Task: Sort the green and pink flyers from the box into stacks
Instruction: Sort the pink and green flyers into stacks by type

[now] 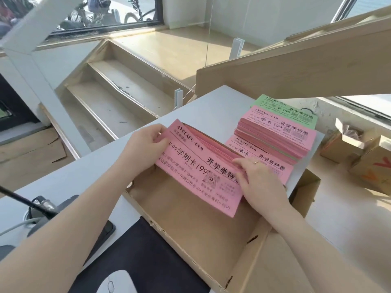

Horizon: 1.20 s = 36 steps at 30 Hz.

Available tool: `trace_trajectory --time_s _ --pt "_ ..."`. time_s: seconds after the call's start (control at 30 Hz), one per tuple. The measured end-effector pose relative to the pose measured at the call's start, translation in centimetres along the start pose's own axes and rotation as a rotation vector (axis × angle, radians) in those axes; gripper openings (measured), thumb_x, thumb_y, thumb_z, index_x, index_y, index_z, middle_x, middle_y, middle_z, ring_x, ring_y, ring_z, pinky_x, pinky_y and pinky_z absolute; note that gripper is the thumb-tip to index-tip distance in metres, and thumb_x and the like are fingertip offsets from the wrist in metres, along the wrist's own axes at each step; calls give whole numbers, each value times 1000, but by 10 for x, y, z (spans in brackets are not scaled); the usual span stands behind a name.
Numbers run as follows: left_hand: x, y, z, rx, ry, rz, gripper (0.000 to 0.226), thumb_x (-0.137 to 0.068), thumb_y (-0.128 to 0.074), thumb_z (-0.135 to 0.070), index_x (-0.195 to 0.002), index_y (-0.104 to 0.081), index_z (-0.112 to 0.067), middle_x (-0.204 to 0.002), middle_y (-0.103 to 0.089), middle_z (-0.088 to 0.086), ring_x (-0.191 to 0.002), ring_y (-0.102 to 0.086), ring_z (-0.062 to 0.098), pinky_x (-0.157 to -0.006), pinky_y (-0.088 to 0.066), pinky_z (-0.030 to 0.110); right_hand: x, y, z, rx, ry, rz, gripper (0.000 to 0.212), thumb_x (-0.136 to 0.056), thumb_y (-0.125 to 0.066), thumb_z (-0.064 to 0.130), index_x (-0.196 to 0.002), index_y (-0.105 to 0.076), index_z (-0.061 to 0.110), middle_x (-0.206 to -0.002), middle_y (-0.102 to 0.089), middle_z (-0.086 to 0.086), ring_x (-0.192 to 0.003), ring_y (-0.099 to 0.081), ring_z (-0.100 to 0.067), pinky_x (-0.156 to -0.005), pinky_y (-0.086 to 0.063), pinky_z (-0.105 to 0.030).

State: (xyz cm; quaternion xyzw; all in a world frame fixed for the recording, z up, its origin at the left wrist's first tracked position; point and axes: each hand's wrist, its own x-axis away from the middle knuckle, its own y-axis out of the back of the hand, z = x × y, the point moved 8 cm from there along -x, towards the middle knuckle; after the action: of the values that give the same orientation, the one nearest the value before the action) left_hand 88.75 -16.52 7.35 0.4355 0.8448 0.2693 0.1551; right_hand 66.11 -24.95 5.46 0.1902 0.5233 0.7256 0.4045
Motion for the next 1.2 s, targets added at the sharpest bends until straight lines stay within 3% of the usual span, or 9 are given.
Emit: trace_trajectory --time_s 0.17,0.37,0.47,0.57,0.7,0.83,0.93,1.07,1.2 --pt "28 21 -12 -245 -108 -229 18 -86 -43 -12 -87 -61 -17 -69 -63 4 -59 -54 23 -52 -45 33 -10 -20 9 250 147 53 28 -89 -53 6 -115 -63 11 -115 -62 -4 -99 -57 -26 -80 -48 -36" --pt "61 39 -16 -447 -164 -448 13 -90 -43 -10 -91 -55 -6 -65 -53 7 -61 -49 33 -52 -36 33 -9 -27 33 494 230 -78 35 -42 -76 -10 -71 -64 7 -68 -61 -10 -62 -57 -30 -53 -45 -33" --pt "69 33 -11 -425 -168 -455 13 -91 -42 -5 -98 -53 -2 -66 -51 8 -60 -46 33 -56 -33 34 -4 -41 42 476 252 37 34 -58 -80 2 -83 -58 9 -75 -59 -9 -68 -57 -27 -50 -42 -30" --pt "76 29 0 -308 -83 -452 23 -92 -36 0 -112 -43 -9 -77 -55 8 -66 -44 32 -63 -31 33 -4 -53 44 441 216 139 14 -94 -47 15 -107 -47 10 -107 -54 -8 -94 -57 -26 -59 -39 -31" --pt "91 32 2 -266 -90 -490 39 -87 -34 7 -113 -40 -21 -90 -56 6 -71 -47 30 -63 -32 31 -9 -51 50 463 224 177 20 -91 -43 17 -109 -49 9 -122 -46 -15 -103 -47 -31 -67 -32 -32" --pt "90 22 5 -396 -137 -420 27 -76 -45 13 -86 -63 -4 -109 -60 9 -74 -50 30 -58 -32 26 -10 -63 43 264 151 360 34 -90 -40 4 -123 -35 9 -89 -52 -10 -70 -46 -28 -57 -36 -33" --pt "92 18 -1 -403 -142 -414 37 -76 -45 13 -99 -66 -6 -116 -60 3 -77 -59 33 -60 -37 29 -11 -43 42 -195 55 351 46 -88 -43 2 -128 -40 25 -68 -48 -1 -55 -44 -17 -49 -32 -25" --pt "98 9 -34 -318 -340 -404 41 -80 -33 -9 -101 -68 -6 -114 -64 0 -80 -64 25 -58 -49 29 0 5 45 -838 -233 319 19 -89 -53 4 -93 -70 10 -73 -61 2 -59 -54 -9 -50 -45 -18" --pt "101 -3 -67 -19 -471 -175 39 -90 -37 -27 -98 -73 -14 -106 -65 -10 -98 -56 2 -82 -46 17 11 41 67 -1230 -156 530 40 -91 -29 13 -93 -68 4 -83 -72 -9 -70 -70 -18 -49 -53 -21"
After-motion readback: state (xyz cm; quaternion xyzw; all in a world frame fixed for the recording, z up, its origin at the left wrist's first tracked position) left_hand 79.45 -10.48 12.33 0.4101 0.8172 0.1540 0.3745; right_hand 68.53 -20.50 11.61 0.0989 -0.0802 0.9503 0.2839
